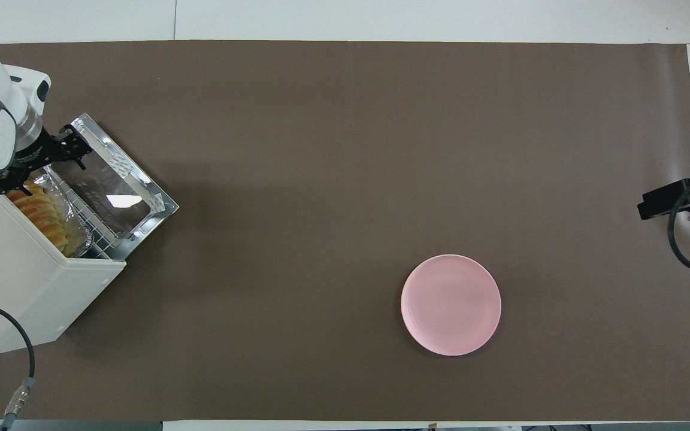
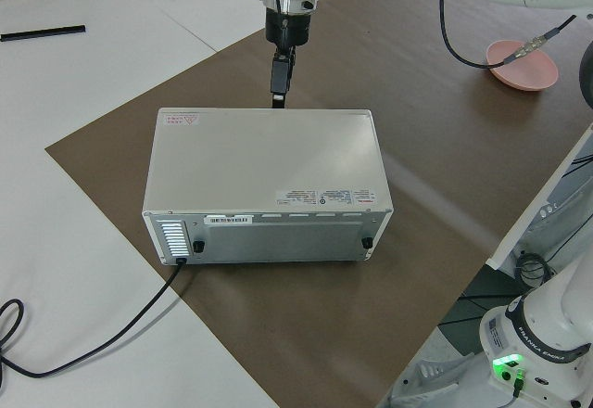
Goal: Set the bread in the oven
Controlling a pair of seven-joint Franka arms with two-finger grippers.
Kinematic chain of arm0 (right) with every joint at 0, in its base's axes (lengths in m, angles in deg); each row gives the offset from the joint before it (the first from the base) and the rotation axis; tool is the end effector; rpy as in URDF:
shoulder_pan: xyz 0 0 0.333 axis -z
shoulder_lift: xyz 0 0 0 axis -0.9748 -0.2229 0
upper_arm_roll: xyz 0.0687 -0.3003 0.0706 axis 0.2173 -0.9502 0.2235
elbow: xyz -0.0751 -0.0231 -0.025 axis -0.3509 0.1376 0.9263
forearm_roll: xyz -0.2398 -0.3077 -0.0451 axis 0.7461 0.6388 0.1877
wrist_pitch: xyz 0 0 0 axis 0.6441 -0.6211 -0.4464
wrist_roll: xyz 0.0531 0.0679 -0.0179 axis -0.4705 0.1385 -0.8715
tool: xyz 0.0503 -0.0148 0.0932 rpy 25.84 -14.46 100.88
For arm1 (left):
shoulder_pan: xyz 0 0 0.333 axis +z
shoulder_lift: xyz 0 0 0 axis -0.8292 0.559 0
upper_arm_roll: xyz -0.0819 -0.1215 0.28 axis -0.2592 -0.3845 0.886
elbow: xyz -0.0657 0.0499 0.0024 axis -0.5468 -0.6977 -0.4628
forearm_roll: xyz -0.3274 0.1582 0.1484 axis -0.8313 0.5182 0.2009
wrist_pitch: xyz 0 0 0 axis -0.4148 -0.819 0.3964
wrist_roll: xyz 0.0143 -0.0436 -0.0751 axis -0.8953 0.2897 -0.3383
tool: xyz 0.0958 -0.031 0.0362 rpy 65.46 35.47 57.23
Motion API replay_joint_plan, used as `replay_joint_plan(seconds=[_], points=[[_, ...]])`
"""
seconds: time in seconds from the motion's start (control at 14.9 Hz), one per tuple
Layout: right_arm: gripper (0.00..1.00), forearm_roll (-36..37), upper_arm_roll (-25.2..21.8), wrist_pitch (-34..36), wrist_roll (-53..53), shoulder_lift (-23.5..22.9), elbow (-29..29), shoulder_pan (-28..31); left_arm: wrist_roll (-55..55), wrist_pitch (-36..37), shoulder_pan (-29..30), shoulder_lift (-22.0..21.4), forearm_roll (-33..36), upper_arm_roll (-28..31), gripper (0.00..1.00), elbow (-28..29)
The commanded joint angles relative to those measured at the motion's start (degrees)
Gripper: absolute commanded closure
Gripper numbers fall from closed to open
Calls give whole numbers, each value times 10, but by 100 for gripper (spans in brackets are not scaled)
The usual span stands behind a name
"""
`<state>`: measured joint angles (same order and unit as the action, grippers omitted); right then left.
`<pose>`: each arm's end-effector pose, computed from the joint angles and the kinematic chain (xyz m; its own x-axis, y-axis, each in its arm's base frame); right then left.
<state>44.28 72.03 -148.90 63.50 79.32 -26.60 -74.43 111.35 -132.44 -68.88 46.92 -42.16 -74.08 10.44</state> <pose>0.5297 -0.0248 0.6143 0.9883 0.1019 -0.1135 0.1022 -0.9948 -0.0035 0.6396 -0.0058 0.4458 0.8530 0.5217 -0.0135 0.4958 -0.8182 -0.2912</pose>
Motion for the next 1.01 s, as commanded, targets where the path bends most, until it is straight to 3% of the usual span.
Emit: replay_joint_plan(seconds=[0.0, 0.34, 0.67, 0.94], points=[[0, 8, 9, 2, -3, 14, -13, 9, -39, 28, -11, -28, 0, -1, 0, -7], [0, 8, 9, 2, -3, 13, -12, 9, -161, 74, -3, -112, -45, 4, 0, -1], [0, 8, 9, 2, -3, 13, -13, 9, -304, 168, -4, -158, -49, 3, 0, 9], [0, 8, 9, 2, -3, 13, -13, 9, -326, 177, -4, -188, -80, 4, 0, 26]])
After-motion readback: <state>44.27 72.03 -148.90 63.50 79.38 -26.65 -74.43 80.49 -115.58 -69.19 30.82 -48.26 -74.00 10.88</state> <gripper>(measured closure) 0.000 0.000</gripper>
